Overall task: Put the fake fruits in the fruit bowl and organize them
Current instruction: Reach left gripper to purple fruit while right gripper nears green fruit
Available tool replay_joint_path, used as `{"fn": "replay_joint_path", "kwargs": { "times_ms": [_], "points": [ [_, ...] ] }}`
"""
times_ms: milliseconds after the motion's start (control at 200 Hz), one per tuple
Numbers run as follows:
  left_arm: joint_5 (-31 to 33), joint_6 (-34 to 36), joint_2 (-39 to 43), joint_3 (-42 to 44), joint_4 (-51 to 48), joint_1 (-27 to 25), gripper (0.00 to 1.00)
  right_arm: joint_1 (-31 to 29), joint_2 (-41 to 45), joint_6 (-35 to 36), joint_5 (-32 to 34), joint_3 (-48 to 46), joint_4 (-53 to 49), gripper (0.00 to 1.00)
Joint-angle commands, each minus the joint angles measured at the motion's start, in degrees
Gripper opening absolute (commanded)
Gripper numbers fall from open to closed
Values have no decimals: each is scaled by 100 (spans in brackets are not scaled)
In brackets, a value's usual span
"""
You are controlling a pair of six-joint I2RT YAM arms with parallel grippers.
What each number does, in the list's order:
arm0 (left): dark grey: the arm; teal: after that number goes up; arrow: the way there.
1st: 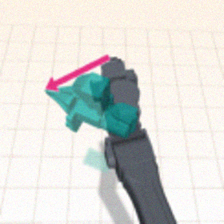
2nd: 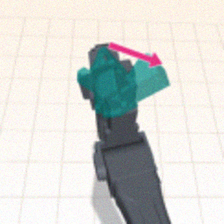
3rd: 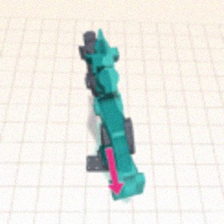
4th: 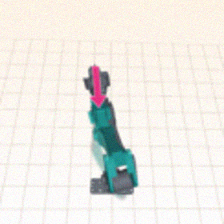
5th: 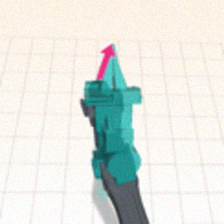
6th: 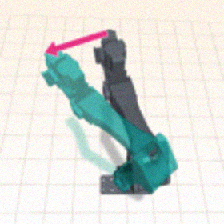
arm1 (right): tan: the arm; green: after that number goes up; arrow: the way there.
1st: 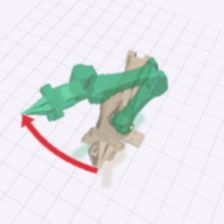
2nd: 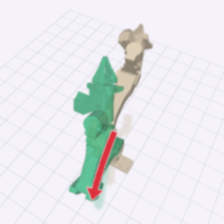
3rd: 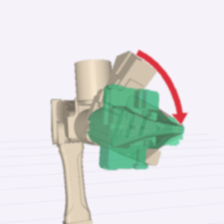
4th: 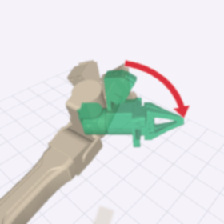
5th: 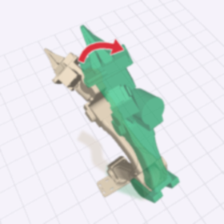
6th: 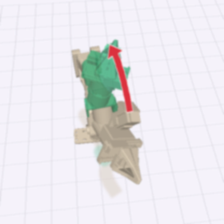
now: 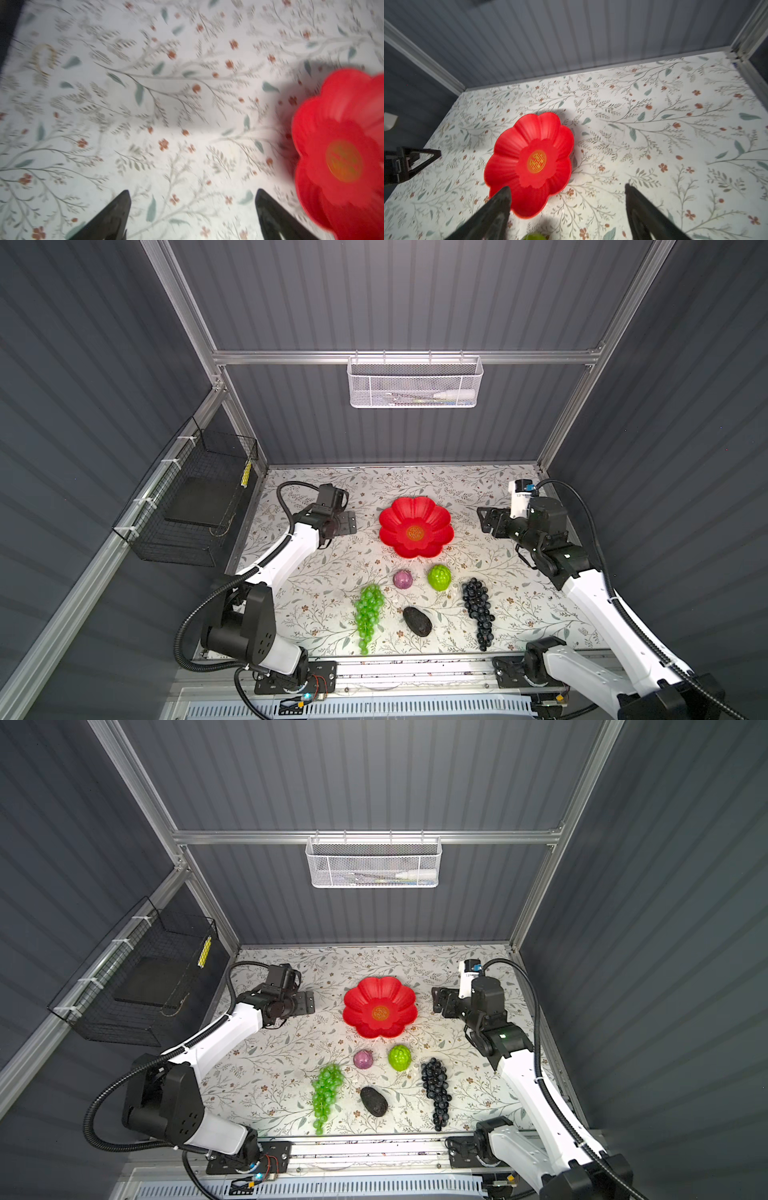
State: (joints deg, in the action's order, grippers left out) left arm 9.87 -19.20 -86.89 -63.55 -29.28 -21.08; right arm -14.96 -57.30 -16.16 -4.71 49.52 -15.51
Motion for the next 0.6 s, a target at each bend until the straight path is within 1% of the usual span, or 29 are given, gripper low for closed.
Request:
{"fn": "replay_joint_path", "kwargs": {
  "times_ms": [0,75,145,255,360,470,595],
  "points": [
    [-777,-159,-109,-288,-985,-475,92,-276,-71,-116,93,-8,-600,84],
    [-984,-173,-145,-399,-1093,-861,93,-459,-137,-184,149,-137,-496,84],
    [-1348,-259,-312,-472,-1130,-1109,93,-555,-246,-238,90,-282,-302,84],
    [-1593,-385,-646,-632,-1124,-1543,93,-602,-589,-273,-29,-351,-50,84],
    [-1724,-689,-818,-647,-1116,-1906,93,-622,-951,-260,-89,-221,7,84],
    [-1690,-804,-929,-684,-1228,-2254,93,-628,-1055,-256,-116,-175,171,85],
    [-1668,-863,-1202,-726,-1223,-2365,93,-631,-1174,-300,-190,-230,424,85]
  ]
}}
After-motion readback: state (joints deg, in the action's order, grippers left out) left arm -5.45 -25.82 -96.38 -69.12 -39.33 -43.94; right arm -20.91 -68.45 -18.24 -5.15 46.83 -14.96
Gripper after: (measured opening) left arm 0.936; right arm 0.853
